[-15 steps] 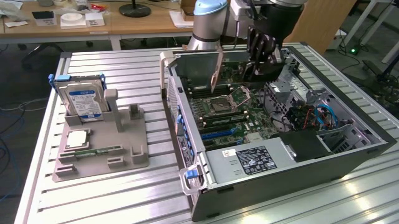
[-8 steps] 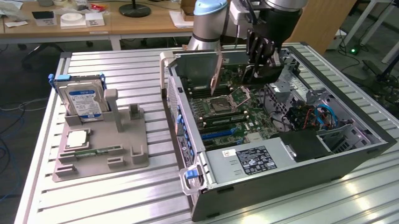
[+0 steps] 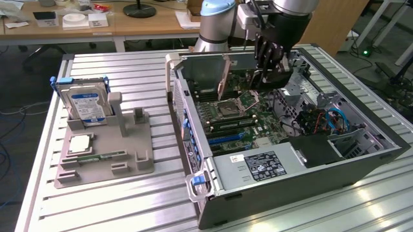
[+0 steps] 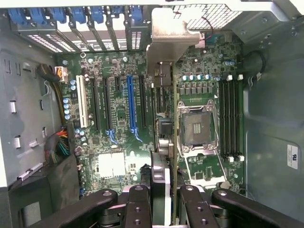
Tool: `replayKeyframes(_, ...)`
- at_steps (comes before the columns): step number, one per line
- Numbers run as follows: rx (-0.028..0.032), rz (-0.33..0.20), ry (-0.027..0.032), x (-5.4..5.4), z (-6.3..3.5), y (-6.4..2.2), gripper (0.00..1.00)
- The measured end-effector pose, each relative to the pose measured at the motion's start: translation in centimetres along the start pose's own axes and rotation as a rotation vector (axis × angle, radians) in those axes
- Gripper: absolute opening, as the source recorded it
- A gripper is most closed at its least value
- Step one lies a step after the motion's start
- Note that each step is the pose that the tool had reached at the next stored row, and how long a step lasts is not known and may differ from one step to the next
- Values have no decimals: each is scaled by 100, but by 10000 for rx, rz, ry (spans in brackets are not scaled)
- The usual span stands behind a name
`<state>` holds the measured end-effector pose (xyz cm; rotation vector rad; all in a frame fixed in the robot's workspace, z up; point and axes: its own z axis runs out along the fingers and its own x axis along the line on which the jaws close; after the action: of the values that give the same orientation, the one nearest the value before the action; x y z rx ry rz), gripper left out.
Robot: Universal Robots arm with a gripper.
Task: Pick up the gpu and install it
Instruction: 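Insert the gpu into the slot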
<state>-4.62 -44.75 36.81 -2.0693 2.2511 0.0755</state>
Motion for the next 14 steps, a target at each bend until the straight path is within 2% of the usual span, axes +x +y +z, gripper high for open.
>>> replayKeyframes(14,-33,-154,-3,62,129,-28,28)
